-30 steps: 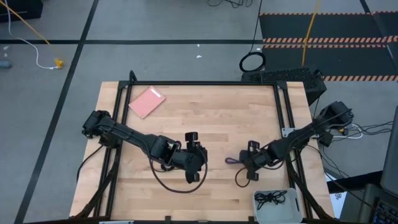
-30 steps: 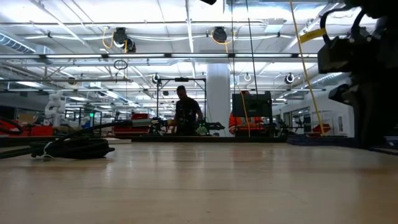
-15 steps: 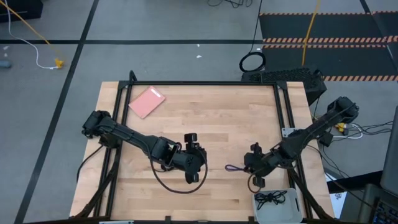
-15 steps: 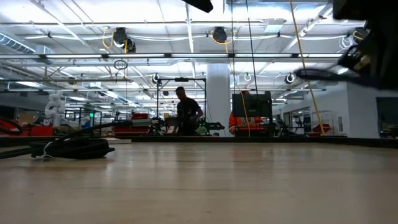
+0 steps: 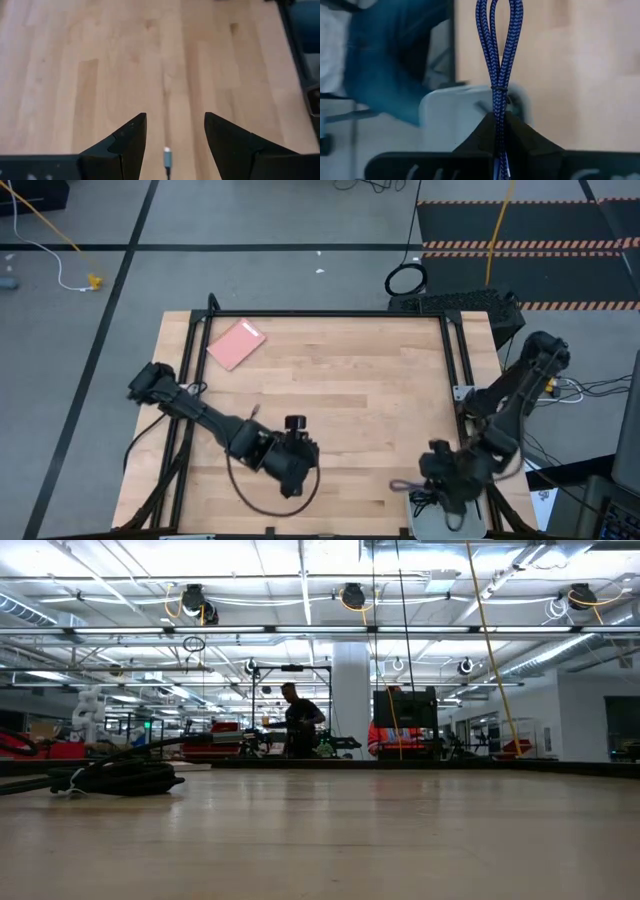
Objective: Pick and place USB-C Cables
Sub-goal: Put the violet charger cable into the bin
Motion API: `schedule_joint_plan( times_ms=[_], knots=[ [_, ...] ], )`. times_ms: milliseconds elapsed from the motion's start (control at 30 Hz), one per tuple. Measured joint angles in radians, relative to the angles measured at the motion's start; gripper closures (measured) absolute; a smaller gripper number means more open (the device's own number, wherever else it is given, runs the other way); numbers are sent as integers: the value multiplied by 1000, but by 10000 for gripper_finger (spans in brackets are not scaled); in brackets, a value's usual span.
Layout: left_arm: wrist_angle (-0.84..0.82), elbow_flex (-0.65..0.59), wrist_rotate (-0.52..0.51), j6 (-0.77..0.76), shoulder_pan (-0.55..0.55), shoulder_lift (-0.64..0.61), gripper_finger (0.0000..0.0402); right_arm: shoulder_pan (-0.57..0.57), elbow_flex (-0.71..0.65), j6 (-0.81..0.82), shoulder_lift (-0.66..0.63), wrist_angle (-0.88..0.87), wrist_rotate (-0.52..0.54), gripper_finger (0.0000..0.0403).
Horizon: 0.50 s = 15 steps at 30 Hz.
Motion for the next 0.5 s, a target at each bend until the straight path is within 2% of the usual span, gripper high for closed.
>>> schedule_joint_plan(
  times_ms=[267, 500],
  knots=[
    [-25, 0, 0, -34, -83, 0, 199, 195, 1, 301, 69, 101, -1, 397],
    [-20, -10, 0, -102, -106, 0, 199, 264, 1, 431, 154, 87, -80, 397]
  ],
)
